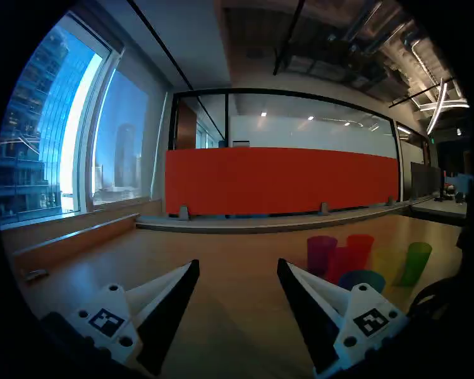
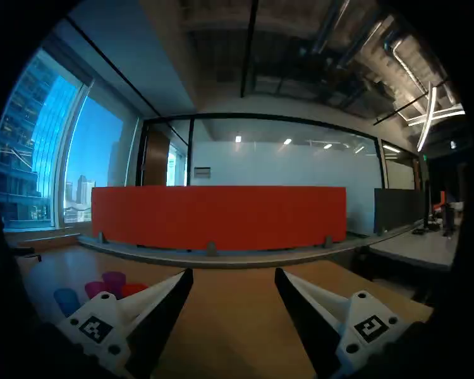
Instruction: Pour water
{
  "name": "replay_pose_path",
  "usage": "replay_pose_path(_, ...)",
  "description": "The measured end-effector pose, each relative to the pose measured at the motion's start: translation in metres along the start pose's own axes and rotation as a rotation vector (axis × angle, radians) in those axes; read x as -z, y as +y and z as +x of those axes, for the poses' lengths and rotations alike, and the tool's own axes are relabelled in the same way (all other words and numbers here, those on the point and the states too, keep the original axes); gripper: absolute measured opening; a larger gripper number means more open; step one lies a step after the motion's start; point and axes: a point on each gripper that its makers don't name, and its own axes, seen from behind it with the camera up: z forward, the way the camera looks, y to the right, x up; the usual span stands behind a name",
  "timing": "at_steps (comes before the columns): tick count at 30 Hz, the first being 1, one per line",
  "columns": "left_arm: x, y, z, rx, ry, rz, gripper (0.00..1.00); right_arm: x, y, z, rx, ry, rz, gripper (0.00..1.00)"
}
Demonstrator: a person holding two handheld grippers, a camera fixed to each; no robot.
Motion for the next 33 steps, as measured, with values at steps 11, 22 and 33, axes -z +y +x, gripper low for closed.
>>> replay_pose_path(11,0.000,0.000,0.000,0.001,0.000,0.000,0.91,-0.009,-0.014,-0.028,0.004,0.002,0.050,1.00)
replay_pose_path(22,0.000,-0.001,0.000,0.001,0.000,0.000,0.91,-0.014,-0.012,-0.062,-0.018,-0.036,0.026,1.00)
replay_pose_path(33,0.000,-0.001,0.000,0.001,0.000,0.000,0.91,-0.015,-0.006,-0.078,-0.015,-0.063,0.010,1.00)
